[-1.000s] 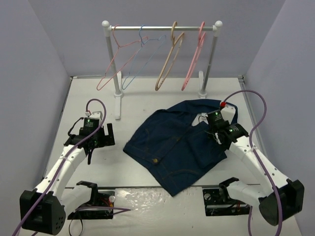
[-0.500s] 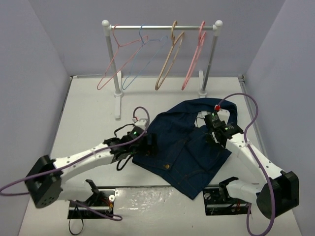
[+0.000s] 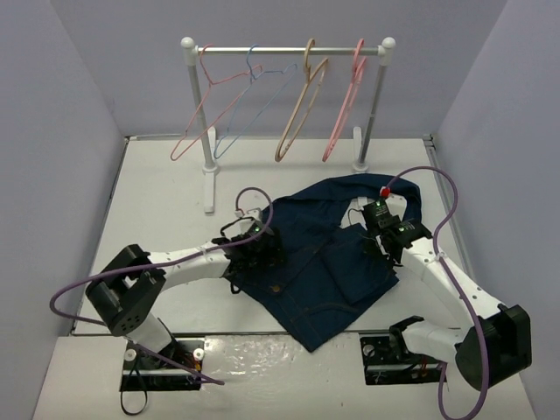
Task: Place the trousers on the hanger
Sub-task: Flatten out the trousers at the center of the board.
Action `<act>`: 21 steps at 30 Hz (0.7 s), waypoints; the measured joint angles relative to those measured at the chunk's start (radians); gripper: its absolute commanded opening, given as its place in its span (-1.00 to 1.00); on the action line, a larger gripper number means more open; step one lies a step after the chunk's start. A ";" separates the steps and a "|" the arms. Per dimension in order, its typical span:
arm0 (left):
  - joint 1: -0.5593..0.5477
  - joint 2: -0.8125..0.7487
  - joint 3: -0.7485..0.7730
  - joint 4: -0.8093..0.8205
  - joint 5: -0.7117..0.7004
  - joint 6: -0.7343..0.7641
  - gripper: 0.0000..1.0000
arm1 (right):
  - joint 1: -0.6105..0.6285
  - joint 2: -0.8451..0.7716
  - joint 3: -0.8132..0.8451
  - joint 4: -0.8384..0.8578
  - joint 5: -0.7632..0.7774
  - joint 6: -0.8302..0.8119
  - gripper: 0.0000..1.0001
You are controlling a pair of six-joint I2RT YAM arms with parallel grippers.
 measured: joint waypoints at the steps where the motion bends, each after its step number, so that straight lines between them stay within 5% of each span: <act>1: 0.045 -0.017 -0.016 -0.006 -0.002 0.001 0.71 | 0.000 -0.001 0.002 0.000 -0.003 0.000 -0.97; 17: 0.714 -0.172 -0.010 -0.368 -0.129 0.277 0.71 | -0.023 -0.006 0.139 -0.110 0.062 -0.029 -0.97; 21: 0.663 -0.200 0.095 -0.385 -0.120 0.330 0.71 | -0.027 0.006 0.139 -0.120 0.065 -0.045 -0.89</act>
